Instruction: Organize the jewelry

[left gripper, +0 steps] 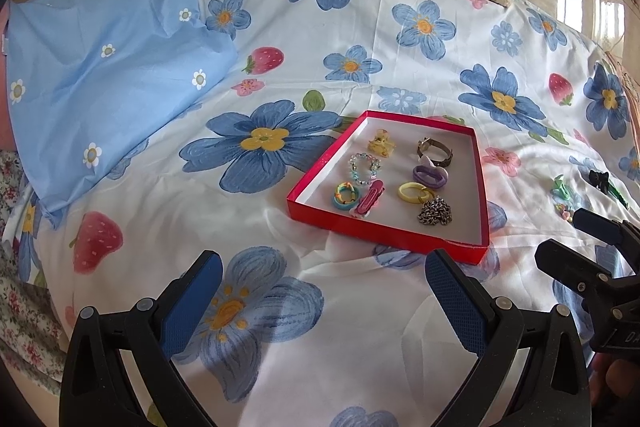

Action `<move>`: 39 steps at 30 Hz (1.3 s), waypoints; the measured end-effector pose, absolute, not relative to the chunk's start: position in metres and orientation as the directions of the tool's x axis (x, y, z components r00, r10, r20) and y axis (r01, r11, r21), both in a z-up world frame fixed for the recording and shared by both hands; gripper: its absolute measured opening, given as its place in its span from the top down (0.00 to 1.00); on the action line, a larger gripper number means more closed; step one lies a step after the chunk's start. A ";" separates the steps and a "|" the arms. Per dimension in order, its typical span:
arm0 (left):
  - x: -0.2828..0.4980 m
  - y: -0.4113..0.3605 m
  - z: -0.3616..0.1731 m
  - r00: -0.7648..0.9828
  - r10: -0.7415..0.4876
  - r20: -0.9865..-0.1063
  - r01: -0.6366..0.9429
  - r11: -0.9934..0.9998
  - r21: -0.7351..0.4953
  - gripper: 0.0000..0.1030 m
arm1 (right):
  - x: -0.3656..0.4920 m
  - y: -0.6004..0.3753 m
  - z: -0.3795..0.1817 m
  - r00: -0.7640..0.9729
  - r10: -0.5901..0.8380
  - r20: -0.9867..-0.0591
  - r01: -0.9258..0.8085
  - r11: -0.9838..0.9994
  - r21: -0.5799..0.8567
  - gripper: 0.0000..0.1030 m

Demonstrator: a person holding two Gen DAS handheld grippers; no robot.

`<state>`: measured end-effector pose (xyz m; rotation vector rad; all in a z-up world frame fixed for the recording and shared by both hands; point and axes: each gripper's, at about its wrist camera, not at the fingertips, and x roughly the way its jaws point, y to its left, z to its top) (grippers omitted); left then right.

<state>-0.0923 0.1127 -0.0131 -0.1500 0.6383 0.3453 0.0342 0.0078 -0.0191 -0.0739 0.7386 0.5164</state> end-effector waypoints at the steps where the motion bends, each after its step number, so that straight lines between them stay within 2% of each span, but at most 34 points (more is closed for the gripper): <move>1: -0.092 0.112 -0.013 0.749 0.270 -0.605 -0.360 0.932 -0.031 0.01 | 0.034 0.008 -0.019 0.621 0.423 -0.660 -0.474 0.873 0.114 0.00; 39: -0.085 0.114 -0.016 0.741 0.260 -0.619 -0.354 0.935 -0.031 0.01 | 0.034 0.009 -0.018 0.617 0.425 -0.663 -0.479 0.871 0.112 0.00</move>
